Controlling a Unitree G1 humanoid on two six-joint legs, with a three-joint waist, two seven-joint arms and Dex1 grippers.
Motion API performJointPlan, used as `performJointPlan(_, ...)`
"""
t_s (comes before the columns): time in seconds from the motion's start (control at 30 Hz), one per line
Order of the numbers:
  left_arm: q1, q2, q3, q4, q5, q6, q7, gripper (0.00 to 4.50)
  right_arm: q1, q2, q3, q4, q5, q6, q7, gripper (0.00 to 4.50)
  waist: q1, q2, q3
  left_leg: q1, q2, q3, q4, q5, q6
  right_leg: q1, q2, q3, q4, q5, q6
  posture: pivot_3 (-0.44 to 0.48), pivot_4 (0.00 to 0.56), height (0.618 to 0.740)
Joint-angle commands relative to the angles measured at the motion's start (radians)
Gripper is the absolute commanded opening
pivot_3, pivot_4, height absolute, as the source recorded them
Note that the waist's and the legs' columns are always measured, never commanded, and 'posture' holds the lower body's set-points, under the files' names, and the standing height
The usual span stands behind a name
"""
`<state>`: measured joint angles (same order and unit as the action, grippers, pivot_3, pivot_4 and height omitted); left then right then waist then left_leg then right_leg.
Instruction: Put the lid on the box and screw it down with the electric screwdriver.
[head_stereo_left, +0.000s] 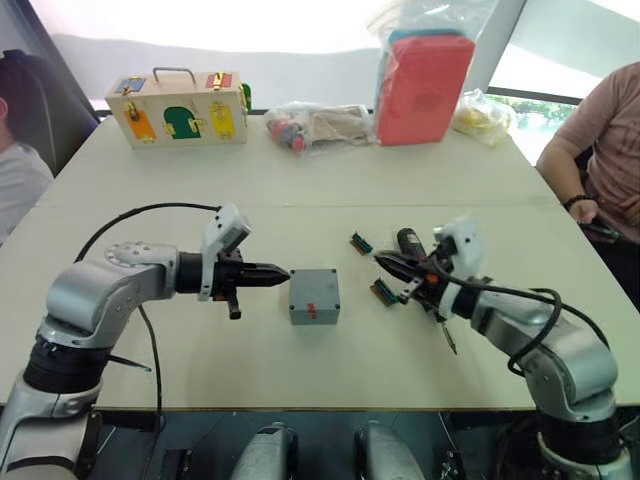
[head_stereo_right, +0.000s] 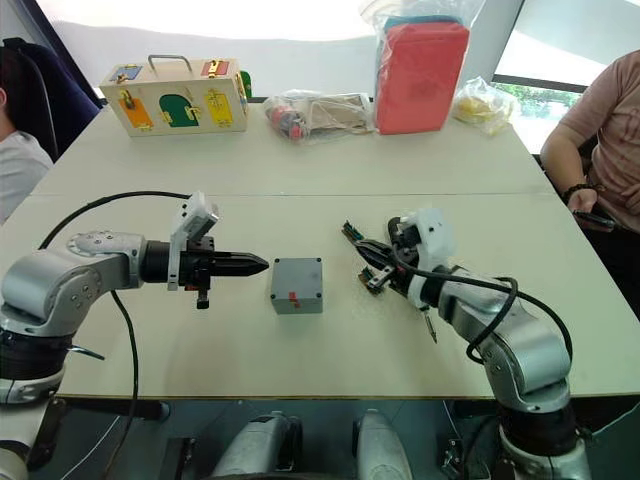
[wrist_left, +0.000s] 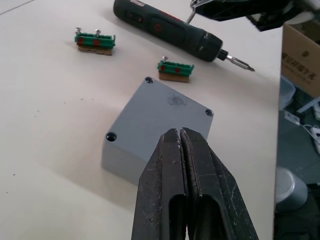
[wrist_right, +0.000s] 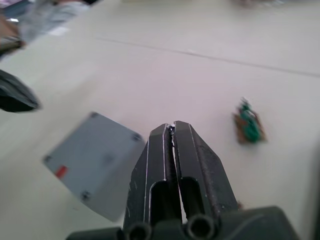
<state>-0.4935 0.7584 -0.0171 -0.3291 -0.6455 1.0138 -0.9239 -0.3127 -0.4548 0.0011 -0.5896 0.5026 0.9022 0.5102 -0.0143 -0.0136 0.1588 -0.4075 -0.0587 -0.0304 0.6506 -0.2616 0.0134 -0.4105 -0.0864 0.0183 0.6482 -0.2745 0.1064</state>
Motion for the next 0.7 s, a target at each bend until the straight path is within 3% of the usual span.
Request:
performJointPlan(0.03,0.008,0.019,0.037,-0.043,-0.012,0.023,0.04,0.0,-0.035,0.016,0.077,0.055,-0.041,-0.066,0.008,0.01,0.0,0.0,0.0,0.0,0.0,0.0,0.0,0.0,0.0,0.0,0.0,0.0,0.0,0.0,0.0,0.0,0.15,0.738)
performJointPlan(0.17,0.058,0.002,0.071,-0.072,0.023,-0.109,0.054,0.0,-0.056,0.032,0.125,0.127,-0.076,-0.12,0.015,0.01,0.004,0.0,0.0,0.0,-0.001,0.0,0.001,0.0,0.0,0.0,-0.001,0.0,0.0,0.0,0.0,0.0,0.15,0.738)
performJointPlan(0.37,0.086,0.016,0.11,-0.087,-0.112,-0.048,-0.009,0.0,-0.06,0.027,0.145,0.172,-0.094,-0.154,0.038,0.01,0.002,0.0,0.0,0.0,-0.001,0.0,0.0,0.0,0.0,0.0,-0.002,0.0,0.0,0.0,0.0,0.0,0.15,0.738)
performJointPlan(0.7,0.095,0.026,0.079,-0.088,-0.098,-0.073,0.004,0.0,-0.054,0.036,0.162,0.222,-0.126,-0.185,0.048,0.01,0.002,0.0,0.0,0.0,-0.001,0.0,0.0,0.0,0.0,0.0,-0.002,0.0,0.0,0.0,0.0,0.0,0.15,0.738)
